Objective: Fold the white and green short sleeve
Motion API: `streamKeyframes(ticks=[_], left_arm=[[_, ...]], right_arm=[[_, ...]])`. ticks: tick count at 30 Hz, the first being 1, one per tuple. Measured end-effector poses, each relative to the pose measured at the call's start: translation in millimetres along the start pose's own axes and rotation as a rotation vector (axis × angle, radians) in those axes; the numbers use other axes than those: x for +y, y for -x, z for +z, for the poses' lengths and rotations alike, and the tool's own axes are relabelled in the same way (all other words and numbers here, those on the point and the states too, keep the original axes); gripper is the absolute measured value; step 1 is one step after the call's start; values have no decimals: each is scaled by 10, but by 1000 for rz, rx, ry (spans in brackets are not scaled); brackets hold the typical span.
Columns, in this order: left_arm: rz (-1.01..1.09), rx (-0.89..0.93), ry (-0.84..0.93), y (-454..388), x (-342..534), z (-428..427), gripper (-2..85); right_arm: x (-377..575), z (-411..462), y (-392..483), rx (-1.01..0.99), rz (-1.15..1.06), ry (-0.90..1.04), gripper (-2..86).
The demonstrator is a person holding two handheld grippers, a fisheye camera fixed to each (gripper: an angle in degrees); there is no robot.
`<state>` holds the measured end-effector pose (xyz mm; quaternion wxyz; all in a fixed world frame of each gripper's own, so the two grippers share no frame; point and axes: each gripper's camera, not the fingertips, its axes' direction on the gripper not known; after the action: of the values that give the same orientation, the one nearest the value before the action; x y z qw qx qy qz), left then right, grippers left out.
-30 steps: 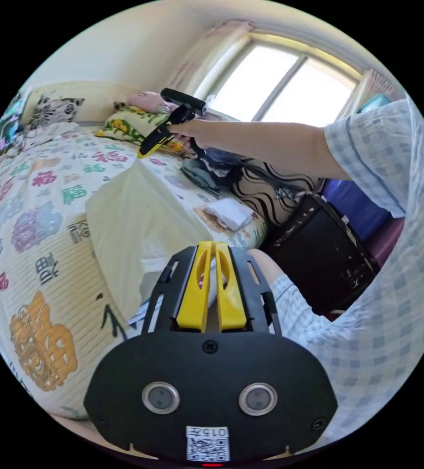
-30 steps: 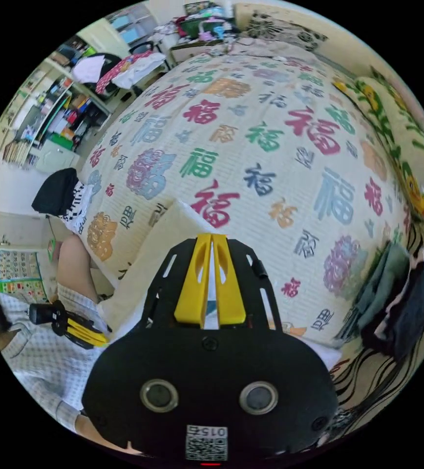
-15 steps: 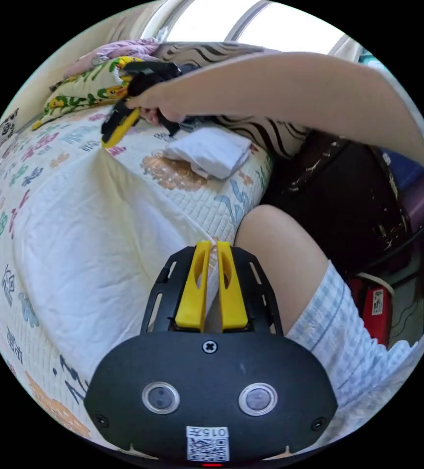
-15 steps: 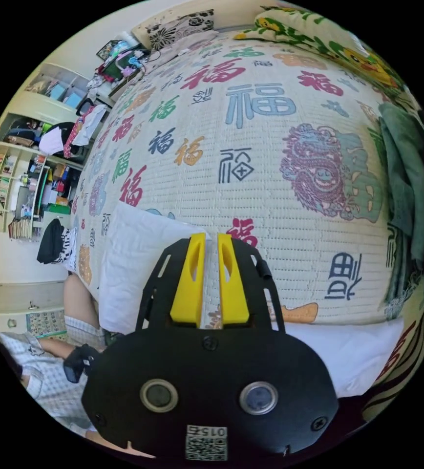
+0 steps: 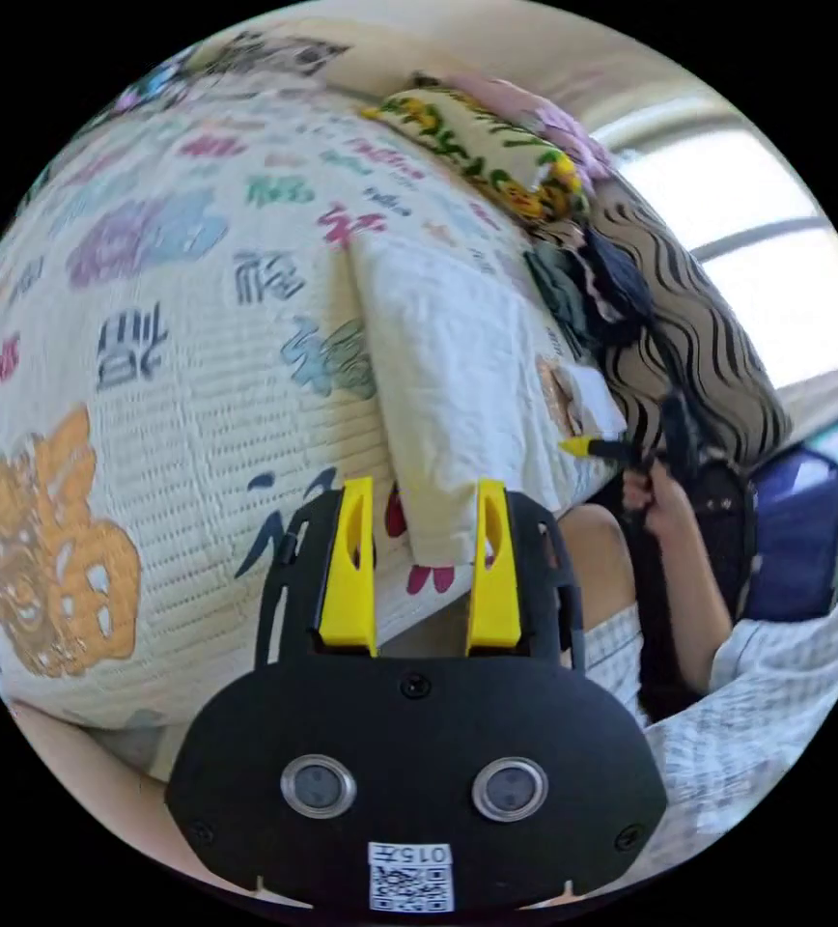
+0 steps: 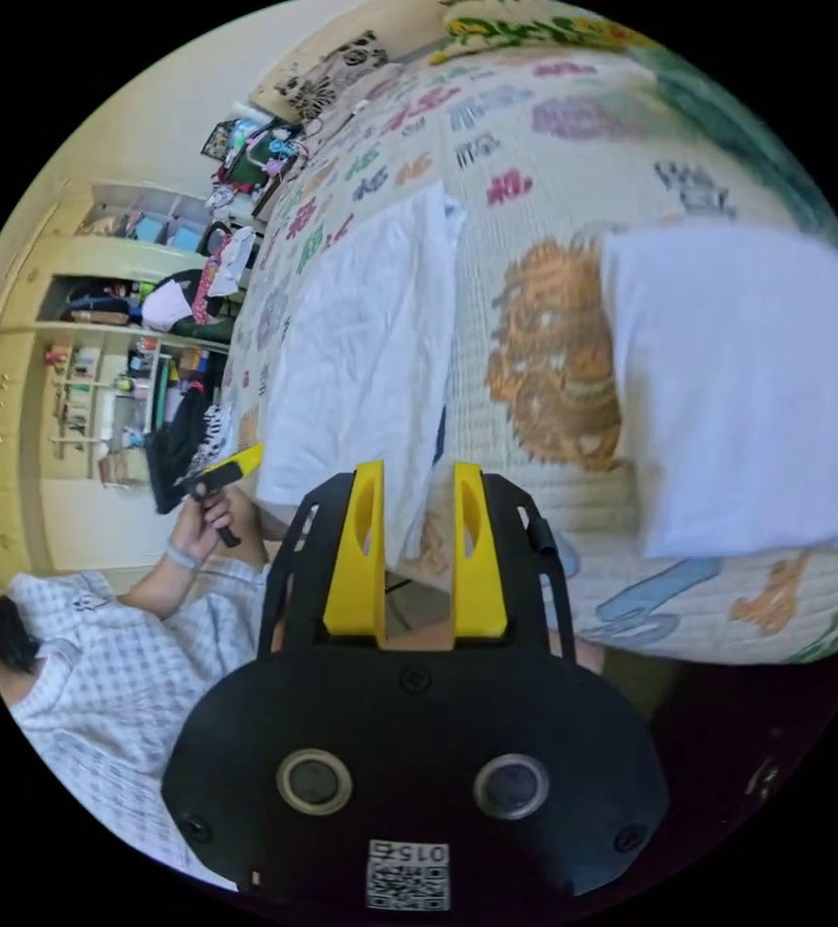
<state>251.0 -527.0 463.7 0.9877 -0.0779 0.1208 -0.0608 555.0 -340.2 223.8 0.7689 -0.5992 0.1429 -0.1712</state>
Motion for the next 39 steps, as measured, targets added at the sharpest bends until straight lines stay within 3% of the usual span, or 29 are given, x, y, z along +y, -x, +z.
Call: streamKeyframes(ticks=[3,5,8,12,19,22,27,31,36,39], left_arm=[[-162,173,41,430,-21,203,104],[-201,368,67,598,-58,381,42],[-269,430,71,840,-32,360,16],[-206,391,60,935,58,48,13],[-194,225,145,1135,398,-105,48],[-220,211,150,1165,421,-202,53],[-172,131,111,974,483,-501,54],[-151,81,54,773,559,-690,47],[-34,-154,-160,254,601,-1084,32],[153,-371,-466,-303,730,-1469,66]], right_arm=[[205,48,-185,-206,78,55,74],[286,2,-210,-186,106,107,24],[408,-154,-132,-158,103,145,8],[675,-261,155,-189,39,191,2],[1186,-86,651,31,21,375,-3],[1318,-412,757,81,39,290,-4],[1644,-780,1065,-42,4,151,-5],[1960,-921,1571,62,-87,-26,-6],[2488,-1195,2311,231,-155,-429,-5],[2801,-1381,2762,392,-144,-651,-3]])
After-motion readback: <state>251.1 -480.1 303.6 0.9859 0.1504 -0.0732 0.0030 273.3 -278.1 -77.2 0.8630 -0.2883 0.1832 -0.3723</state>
